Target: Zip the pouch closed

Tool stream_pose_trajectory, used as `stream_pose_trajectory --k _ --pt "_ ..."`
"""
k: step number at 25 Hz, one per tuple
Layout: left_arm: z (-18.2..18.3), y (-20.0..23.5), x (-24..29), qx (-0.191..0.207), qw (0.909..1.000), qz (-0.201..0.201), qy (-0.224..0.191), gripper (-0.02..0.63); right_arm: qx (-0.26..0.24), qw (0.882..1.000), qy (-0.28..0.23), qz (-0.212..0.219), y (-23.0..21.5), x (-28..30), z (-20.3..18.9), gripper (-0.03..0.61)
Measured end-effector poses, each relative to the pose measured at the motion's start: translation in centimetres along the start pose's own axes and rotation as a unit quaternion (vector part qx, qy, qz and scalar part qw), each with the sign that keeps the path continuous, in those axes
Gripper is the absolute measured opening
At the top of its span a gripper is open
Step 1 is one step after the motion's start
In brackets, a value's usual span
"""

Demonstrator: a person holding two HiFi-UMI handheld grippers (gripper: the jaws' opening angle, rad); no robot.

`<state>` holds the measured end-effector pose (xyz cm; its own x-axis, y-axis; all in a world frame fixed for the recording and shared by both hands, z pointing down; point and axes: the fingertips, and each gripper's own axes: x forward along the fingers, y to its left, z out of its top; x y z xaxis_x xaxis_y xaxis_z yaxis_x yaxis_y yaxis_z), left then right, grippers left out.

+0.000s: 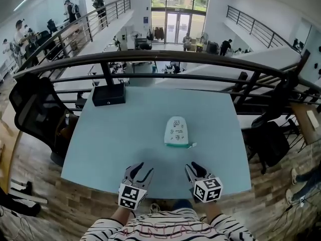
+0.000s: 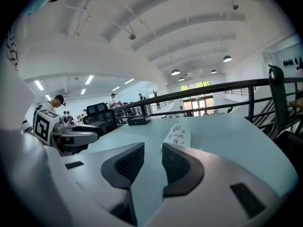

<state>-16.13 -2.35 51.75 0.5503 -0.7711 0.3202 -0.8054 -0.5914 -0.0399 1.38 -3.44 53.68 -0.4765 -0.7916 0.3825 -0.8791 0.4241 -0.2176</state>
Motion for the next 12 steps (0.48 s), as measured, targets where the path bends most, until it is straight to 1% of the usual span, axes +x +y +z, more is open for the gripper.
stream_pose_trajectory --k 4,12 --pt "0.1 0.7 1.6 -0.006 1.0 -0.004 0.005 0.163 -0.001 1.0 0.001 -0.001 -1.1 1.5 0.9 0.127" --pt "1.1 0.8 6.2 -0.02 0.9997 0.005 0.016 0.163 -0.006 1.0 0.02 0.017 -5.2 4.2 2.3 0.127"
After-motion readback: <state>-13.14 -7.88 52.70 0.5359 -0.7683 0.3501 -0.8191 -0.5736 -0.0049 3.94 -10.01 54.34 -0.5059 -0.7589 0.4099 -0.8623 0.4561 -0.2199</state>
